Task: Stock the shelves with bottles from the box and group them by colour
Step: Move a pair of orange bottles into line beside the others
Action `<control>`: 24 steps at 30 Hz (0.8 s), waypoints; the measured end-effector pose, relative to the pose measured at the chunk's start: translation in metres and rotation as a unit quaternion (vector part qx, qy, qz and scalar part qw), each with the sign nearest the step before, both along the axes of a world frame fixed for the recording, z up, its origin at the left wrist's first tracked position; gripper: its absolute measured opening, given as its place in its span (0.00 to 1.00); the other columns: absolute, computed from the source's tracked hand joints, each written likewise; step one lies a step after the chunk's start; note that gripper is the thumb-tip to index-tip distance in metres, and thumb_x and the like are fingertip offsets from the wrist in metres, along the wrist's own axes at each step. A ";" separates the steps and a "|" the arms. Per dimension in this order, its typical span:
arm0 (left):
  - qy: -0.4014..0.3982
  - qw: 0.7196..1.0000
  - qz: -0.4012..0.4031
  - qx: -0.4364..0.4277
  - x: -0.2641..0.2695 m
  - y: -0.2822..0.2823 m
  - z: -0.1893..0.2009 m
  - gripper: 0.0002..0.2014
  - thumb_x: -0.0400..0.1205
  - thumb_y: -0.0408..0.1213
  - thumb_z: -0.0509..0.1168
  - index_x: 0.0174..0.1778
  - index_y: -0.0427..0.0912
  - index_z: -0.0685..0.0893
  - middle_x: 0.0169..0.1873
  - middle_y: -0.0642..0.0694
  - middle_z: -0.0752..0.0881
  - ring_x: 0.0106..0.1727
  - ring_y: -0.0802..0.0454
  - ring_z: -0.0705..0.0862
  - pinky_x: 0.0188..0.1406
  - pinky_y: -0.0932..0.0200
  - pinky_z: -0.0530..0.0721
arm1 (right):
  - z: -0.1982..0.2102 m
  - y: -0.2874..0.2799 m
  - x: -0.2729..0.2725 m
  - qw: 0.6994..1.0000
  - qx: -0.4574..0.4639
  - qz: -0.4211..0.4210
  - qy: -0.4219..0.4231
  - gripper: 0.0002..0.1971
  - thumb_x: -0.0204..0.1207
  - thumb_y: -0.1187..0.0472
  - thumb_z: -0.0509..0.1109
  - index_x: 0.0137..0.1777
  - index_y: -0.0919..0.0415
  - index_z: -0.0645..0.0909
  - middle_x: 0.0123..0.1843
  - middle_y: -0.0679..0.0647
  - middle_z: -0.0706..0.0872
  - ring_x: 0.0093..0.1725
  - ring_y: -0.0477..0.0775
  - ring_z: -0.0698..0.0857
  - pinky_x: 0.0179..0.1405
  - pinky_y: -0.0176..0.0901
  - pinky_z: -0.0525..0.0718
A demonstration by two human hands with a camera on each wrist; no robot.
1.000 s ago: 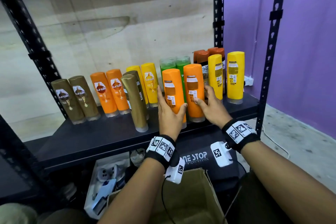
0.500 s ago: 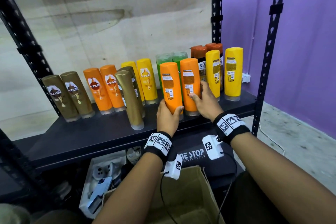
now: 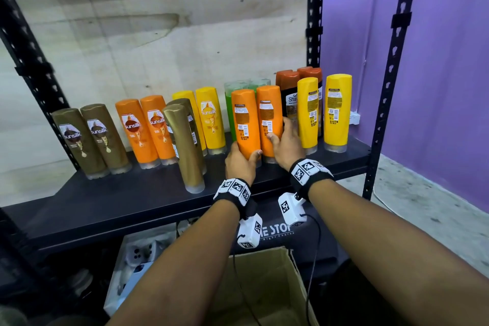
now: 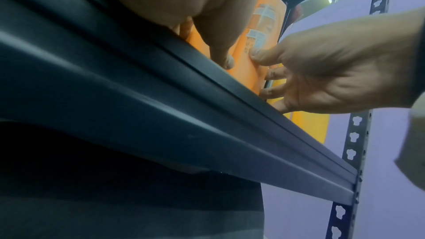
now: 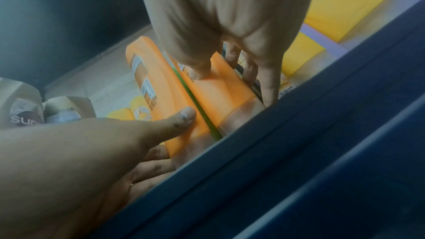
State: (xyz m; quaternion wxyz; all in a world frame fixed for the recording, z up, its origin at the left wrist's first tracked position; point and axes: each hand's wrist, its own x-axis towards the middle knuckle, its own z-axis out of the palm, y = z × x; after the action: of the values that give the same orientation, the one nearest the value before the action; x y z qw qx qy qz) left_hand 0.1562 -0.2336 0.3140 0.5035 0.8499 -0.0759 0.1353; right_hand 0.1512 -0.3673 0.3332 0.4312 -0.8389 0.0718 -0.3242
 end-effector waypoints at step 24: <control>-0.031 0.996 0.004 0.079 -0.009 0.008 -0.007 0.25 0.85 0.42 0.68 0.79 0.42 0.73 0.68 0.37 0.84 0.69 0.36 0.83 0.68 0.46 0.80 | -0.039 -0.002 -0.022 0.997 -0.064 -0.027 0.040 0.26 0.86 0.55 0.66 0.81 0.62 0.67 0.75 0.63 0.78 0.71 0.65 0.80 0.67 0.59 0.81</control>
State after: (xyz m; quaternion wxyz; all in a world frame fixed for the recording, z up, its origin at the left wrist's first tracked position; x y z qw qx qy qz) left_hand 0.1469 -0.2260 0.3074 0.4314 0.8829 -0.0986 0.1570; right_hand 0.1289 -0.3692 0.2939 0.3645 -0.8749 0.0912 -0.3056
